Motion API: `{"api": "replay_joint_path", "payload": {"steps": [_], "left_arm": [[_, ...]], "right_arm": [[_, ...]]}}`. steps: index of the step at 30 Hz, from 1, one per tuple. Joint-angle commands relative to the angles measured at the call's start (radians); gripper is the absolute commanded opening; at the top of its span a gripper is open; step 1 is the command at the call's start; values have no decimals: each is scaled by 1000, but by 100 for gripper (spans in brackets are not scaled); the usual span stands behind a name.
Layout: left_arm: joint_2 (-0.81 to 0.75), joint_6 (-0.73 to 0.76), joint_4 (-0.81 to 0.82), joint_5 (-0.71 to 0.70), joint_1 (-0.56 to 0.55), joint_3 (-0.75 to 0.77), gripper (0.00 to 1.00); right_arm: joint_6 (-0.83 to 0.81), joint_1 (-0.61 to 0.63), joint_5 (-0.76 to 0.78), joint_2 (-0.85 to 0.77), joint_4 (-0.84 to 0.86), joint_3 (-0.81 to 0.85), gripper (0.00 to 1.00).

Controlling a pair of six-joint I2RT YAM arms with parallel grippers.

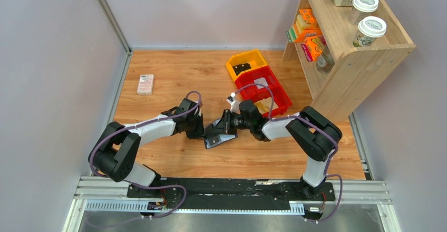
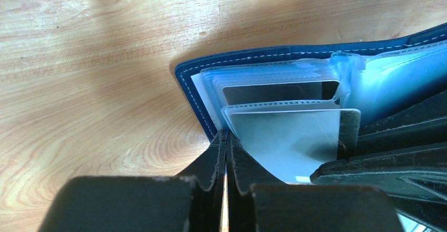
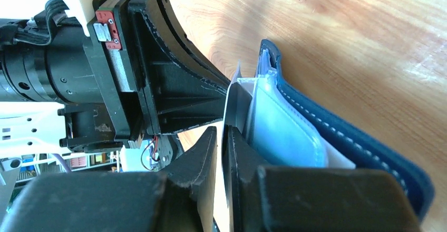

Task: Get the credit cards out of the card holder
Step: Remove the credit card from the card holder.

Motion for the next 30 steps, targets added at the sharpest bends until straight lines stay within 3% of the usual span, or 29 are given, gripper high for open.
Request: {"api": "replay_joint_path", "payload": {"steps": [1,19,30], "left_arm": [[50,57,-57,-118,-4,-45,4],[75,66,-54,-108,-4,-45,3],[75,67,-48,-102,-4,-47,3]], "right_arm": [[15,-5,-97,-60,66,-23,13],[-18,-42,-151,-80,49,-41,20],[-13,-56,-175,-90,83,-58,18]]}}
